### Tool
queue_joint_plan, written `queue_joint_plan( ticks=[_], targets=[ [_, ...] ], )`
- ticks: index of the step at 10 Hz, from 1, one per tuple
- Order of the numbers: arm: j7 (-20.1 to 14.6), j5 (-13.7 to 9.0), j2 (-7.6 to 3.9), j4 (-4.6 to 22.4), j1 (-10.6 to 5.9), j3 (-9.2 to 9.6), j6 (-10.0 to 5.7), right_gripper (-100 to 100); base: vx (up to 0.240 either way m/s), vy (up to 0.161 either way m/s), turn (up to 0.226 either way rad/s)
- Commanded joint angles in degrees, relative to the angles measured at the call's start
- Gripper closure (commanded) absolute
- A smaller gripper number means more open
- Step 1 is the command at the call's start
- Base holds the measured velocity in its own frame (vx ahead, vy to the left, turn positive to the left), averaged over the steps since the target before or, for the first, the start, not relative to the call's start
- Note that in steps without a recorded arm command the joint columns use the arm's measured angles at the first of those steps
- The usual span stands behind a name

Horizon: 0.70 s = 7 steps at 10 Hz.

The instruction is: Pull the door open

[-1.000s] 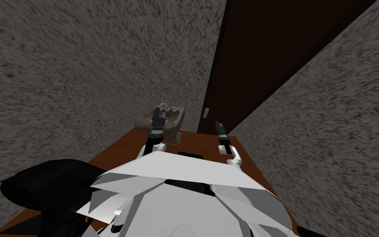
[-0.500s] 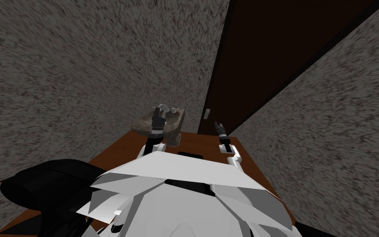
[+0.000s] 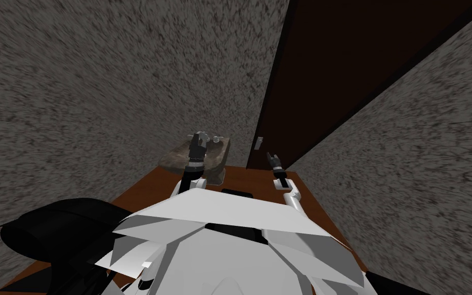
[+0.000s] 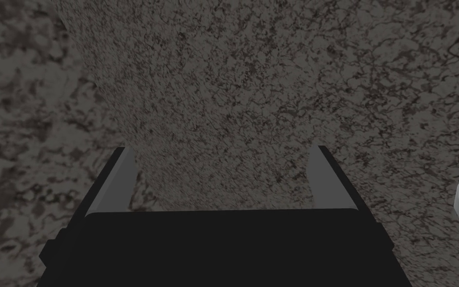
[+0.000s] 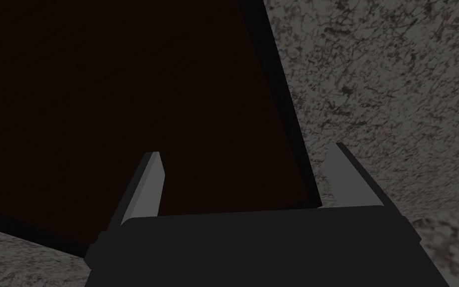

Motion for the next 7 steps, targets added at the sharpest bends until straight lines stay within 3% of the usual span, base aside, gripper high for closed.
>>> queue_joint_plan(
  ticks=[1,7],
  targets=[
    [1.40,1.00,-0.36,1.92,-0.95,-0.32,0.03,-100,0.084,0.047,-0.018],
    [5.60,4.11,-1.81,9.49,-4.84,-1.63,-0.25,-100,0.091,0.041,-0.021]
  ],
)
